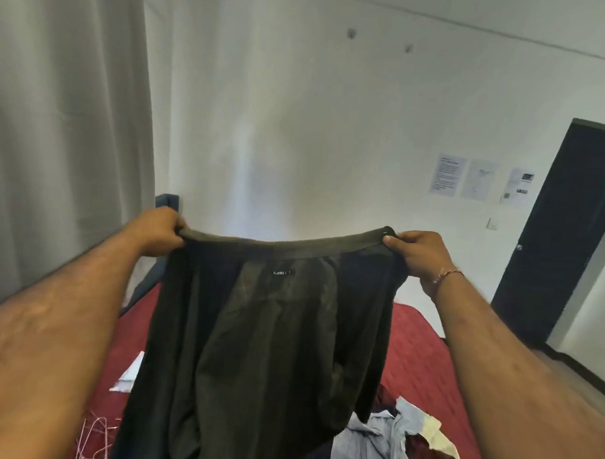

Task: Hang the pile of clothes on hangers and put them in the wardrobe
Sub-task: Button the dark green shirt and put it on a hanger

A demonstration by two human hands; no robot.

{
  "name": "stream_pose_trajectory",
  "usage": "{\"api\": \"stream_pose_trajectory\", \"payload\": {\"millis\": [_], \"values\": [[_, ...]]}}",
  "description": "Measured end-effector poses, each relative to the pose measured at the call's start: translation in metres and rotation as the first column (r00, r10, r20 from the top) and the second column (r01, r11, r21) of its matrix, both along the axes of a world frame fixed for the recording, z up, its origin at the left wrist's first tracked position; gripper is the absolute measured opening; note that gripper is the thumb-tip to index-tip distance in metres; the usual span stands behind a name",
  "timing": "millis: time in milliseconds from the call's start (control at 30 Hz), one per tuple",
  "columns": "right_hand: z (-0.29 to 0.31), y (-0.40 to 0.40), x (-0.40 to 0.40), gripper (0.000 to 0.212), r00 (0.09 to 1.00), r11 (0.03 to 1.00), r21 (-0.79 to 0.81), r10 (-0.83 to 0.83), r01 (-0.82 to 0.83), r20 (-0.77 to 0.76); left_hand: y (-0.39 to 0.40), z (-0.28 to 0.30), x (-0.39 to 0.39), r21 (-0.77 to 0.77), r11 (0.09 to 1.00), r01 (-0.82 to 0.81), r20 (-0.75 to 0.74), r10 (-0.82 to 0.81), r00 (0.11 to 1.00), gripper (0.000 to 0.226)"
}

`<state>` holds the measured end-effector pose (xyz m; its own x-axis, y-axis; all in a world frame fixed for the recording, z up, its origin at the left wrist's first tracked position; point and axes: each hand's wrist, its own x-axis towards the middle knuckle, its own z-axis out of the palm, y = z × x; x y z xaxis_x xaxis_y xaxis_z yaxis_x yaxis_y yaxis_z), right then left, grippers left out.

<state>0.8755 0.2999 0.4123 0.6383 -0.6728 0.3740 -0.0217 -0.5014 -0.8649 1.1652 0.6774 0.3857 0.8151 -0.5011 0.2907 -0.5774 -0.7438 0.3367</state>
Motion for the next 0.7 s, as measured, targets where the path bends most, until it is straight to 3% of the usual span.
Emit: {"api": "stream_pose_trajectory", "payload": {"millis": [100,167,233,300,400,567,700], "values": [[0.003,-0.005,-0.009,0.026,1.0,1.0,0.016,-0.007,0.007,-0.024,0.015,-0.004,-0.004,-0.483,0.875,-0.031,-0.251,-0.104,0.962,0.009],[0.004,-0.011,-0.011,0.023,0.998,0.999,0.015,0.051,-0.05,-0.039,0.014,-0.001,-0.014,-0.639,0.767,-0.059,-0.316,-0.191,0.929,0.013],[0.005,-0.014,-0.013,0.018,0.987,0.991,0.006,0.137,-0.137,-0.087,0.011,0.008,-0.022,-0.719,0.692,-0.058,-0.28,-0.213,0.936,0.016],[0.005,-0.016,-0.014,0.016,0.974,0.985,-0.081,0.134,-0.151,-0.18,0.013,0.017,-0.025,-0.733,0.679,-0.023,-0.213,-0.198,0.957,0.016],[0.006,-0.012,-0.022,0.017,0.949,0.97,-0.149,0.146,-0.193,-0.278,0.027,0.032,-0.03,-0.612,0.79,0.032,-0.166,-0.168,0.972,0.013],[0.006,0.001,-0.041,0.027,0.886,0.92,0.151,0.389,-0.361,-0.253,0.055,0.057,-0.034,-0.568,0.82,0.063,-0.233,-0.234,0.944,0.013],[0.017,0.019,-0.049,0.034,0.807,0.848,0.294,0.518,-0.442,-0.282,0.092,0.065,-0.016,-0.617,0.776,0.132,-0.438,-0.478,0.762,0.025]]}}
